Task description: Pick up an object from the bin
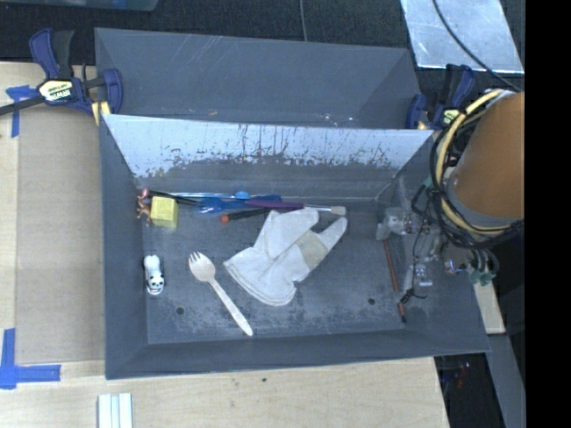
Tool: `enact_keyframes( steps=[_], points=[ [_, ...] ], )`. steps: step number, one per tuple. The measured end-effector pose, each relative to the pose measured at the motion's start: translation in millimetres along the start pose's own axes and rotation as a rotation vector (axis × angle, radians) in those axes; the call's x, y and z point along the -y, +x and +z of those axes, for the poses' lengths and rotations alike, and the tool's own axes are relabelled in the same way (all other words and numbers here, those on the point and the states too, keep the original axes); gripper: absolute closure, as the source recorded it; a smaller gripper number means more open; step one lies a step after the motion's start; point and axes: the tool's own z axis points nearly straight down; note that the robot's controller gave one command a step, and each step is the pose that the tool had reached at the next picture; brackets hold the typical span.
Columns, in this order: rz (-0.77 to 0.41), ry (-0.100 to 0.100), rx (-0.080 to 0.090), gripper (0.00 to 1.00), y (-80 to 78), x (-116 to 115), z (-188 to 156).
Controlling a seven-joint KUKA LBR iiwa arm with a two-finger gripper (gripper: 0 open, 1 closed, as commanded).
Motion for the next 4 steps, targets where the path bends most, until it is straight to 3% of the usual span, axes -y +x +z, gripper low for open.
enact_keyframes(
  steps=[1,2,3,4],
  points=[
    [-0.003,0.001,0.006,0.00,-1.4,-0.3,-2.4],
    [-0.203,0.002,0.010,0.00,-43.7,-63.3,122.9],
    [-0.374,0.004,0.012,0.00,-64.1,-71.1,74.1],
    [-0.265,-0.002,0.004,0.00,-47.4,-108.5,128.3]
  ],
)
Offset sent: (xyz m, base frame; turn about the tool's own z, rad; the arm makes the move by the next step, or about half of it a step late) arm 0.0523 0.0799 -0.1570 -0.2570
